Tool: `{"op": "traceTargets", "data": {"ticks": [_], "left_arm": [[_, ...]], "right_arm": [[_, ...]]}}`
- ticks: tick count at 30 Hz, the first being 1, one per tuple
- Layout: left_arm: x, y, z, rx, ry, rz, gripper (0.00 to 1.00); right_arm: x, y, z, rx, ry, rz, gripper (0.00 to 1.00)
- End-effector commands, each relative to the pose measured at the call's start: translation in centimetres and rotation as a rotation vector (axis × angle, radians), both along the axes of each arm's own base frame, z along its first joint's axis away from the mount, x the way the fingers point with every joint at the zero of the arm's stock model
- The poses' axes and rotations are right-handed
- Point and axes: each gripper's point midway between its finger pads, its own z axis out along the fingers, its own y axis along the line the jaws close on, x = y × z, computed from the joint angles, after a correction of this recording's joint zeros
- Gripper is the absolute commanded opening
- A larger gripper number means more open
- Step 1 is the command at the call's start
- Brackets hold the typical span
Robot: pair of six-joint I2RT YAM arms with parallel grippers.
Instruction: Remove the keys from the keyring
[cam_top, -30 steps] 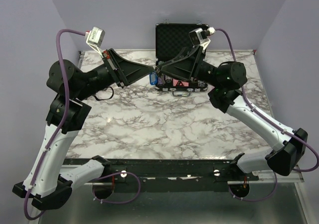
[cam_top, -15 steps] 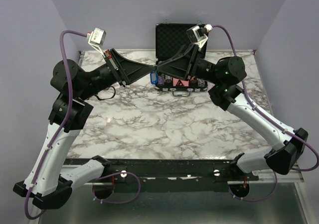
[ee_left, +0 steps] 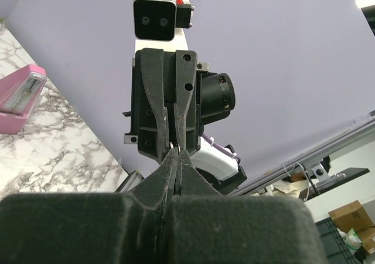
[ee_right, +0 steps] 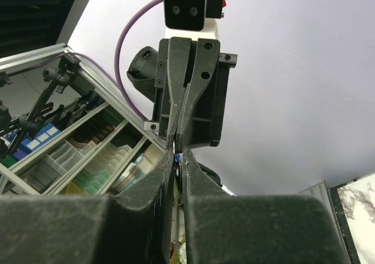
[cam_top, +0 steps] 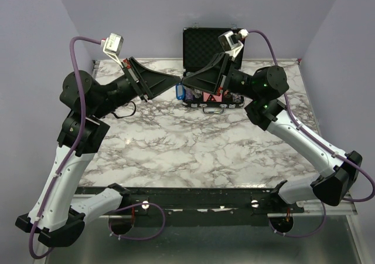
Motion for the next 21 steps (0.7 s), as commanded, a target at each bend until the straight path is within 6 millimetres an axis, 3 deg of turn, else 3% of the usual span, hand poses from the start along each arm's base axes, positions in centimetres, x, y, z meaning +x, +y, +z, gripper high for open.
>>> {"op": "traceTargets", "data": {"ticks": [1,5,9,15,18,21], "left_arm": [[-0.2,0.6,0.9,-0.022,-0.032,0.031,0.0],[-0.2,0.6,0.7,-0.012,-0.034,0.038,0.0],[-0.3,1.0,0.7,0.04,-0.067,0.073,0.0],[-0.5,2.5,0.4,0.217,-0.153,0.151,0.51],[-0.8,3.2,-0.4,0.322,-0.198,0.163,0.61],[-1.5,3.2,-1.9,0.39,-0.222,0.087,0.61]], "right_arm": [[-0.5,-0.4,0.4,-0.015,-0.031,-0.009,0.12],[-0.1,-0.4,-0.1,-0.044,-0.028,-0.035,0.01],[0.0,-0.2,-0.6,-0.075,-0.016,-0.041,0.01],[-0.1,0.0,-1.4,-0.138,-0.024,-0.031,0.01],[-0.7,0.1,-2.4,-0.179,-0.024,0.002,0.01],[-1.9,0.2,-3.7,-0.21,-0.025,0.089,0.01]]}}
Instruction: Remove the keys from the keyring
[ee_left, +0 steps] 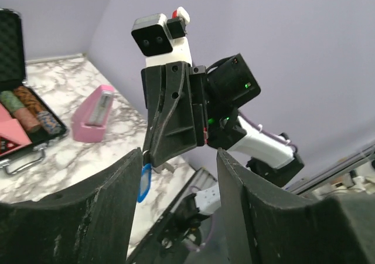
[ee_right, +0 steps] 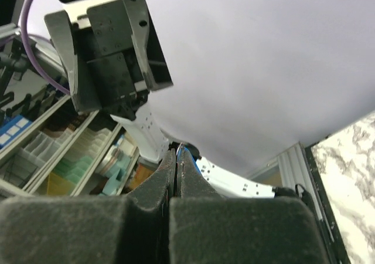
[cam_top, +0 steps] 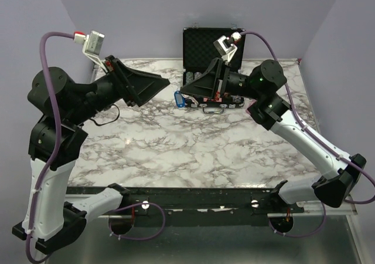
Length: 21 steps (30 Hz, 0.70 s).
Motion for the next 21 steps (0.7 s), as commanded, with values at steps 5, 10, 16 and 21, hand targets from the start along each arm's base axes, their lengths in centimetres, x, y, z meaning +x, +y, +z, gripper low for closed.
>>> {"op": "traceTargets", "data": {"ticks": [5,10,16,21], "left_arm": [[-2.5,-0.9,-5.2,0.208,-0.004,-0.266,0.55],[-4.0,-1.4,-6.2,0.185,0.002,-0.379,0.53],[-4.2,-1.4,-6.8,0.186,0.016,-0.388,0.45],[-3.8,-1.6,-7.0,0.187,0.03,-0.389,0.42]], "right_arm": [[-4.8,-0.7,-2.1,-0.065,-0.02,0.312,0.01],[-5.9,-1.0,-2.8,-0.1,-0.002,0.431,0.01],[-6.1,-1.0,-3.0,-0.108,0.003,0.484,0.01],[-5.7,-0.6,-2.9,-0.109,0.001,0.492,0.01]]}}
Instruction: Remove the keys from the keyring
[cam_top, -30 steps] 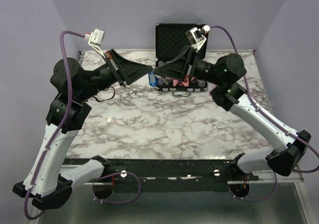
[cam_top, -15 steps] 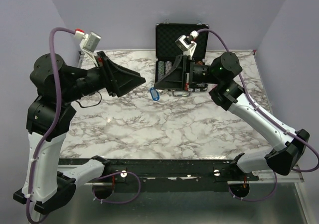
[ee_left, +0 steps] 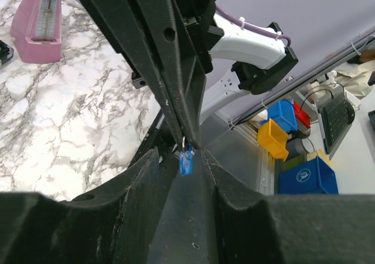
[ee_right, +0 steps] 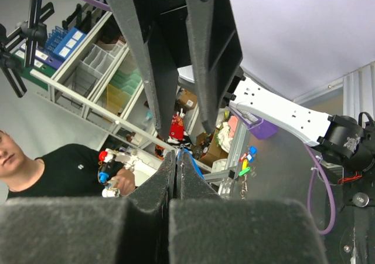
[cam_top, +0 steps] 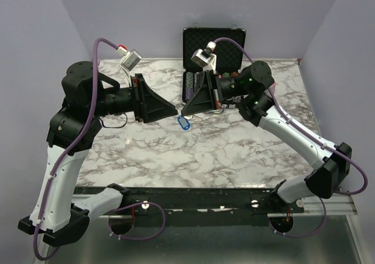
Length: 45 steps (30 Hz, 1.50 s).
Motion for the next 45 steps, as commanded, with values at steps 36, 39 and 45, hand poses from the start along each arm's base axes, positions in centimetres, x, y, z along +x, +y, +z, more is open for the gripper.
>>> {"op": "traceTargets", "data": {"ticks": [36,39,45], "left_arm": [[-0.1,-0.6,-1.1,-0.004,0.026,-0.077,0.32],[-0.2,-0.6,-0.9,-0.009,0.027,-0.086,0.33],[-0.3,-0.7,-0.7,-0.017,0.023,-0.091,0.33]], "right_arm": [[-0.2,0.1,0.7,0.011,-0.03,0.078,0.01],[-0.3,0.0,0.8,0.012,-0.031,0.078,0.01],[-0.3,0.0,0.9,0.013,-0.03,0.075,0.01]]}}
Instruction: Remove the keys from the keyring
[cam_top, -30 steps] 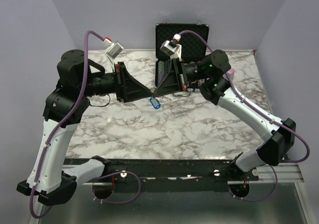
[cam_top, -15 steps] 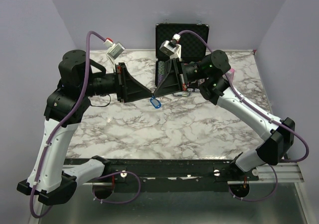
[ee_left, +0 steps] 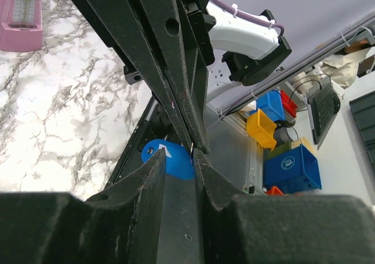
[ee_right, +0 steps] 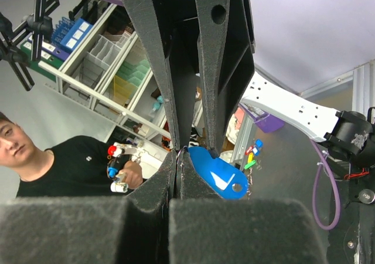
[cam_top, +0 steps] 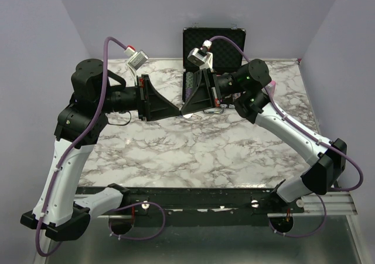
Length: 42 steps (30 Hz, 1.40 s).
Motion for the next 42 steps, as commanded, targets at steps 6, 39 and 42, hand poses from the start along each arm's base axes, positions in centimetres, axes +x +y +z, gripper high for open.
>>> {"op": "traceTargets", "data": {"ticks": [6,39,42], "left_arm": [[-0.7,-0.2,0.4,-0.023,-0.011,-0.048,0.31],[3.4,2.4,2.9,-0.256,0.125,0.432,0.0],[3.7,3.0,3.0,-0.282,0.131,0.48,0.0]], "right_arm": [[-0.3,-0.3,1.0,0.029,-0.041,0.01,0.01],[5.0,2.9,1.6,0.073,0.002,-0.259,0.01],[5.5,3.1,1.8,0.08,0.006,-0.275,0.01]]}}
